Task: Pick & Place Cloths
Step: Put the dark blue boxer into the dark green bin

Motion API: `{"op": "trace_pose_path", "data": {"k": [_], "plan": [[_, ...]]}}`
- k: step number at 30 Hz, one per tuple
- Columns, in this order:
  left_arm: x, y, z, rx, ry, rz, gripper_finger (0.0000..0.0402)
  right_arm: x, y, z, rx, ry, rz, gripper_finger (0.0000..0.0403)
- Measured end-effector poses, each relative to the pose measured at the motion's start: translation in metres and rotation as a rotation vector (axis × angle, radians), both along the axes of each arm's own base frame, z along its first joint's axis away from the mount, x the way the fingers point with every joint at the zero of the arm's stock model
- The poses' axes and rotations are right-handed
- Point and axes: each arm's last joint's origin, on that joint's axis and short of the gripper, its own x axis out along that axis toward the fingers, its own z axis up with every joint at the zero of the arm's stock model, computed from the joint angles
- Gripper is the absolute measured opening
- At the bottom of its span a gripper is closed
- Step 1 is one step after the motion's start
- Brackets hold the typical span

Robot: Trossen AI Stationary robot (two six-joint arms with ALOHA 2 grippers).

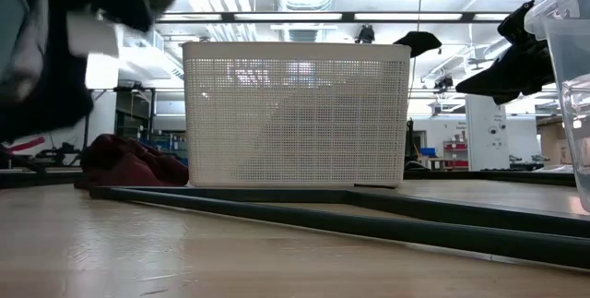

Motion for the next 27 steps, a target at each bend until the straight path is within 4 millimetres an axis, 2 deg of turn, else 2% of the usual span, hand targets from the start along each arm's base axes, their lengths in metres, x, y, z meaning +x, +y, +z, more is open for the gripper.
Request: {"op": "trace_pose_path", "data": {"k": [5,9,18,27], "plan": [[-0.003,0.000,0.033,-0.100,-0.044,-0.043,0.0011,0.000,0.000,0.000,0.000,0.000,0.000,0.0043],[-0.007,-0.001,0.047,-0.208,-0.035,-0.052,0.0011,0.000,0.000,0.000,0.000,0.000,0.000,0.0054],[-0.011,-0.024,0.051,-0.451,-0.045,-0.075,0.0013,0.000,0.000,0.000,0.000,0.000,0.000,0.0084],[-0.013,-0.038,0.039,-0.482,-0.013,-0.066,0.0013,0.000,0.000,0.000,0.000,0.000,0.000,0.0110]]}}
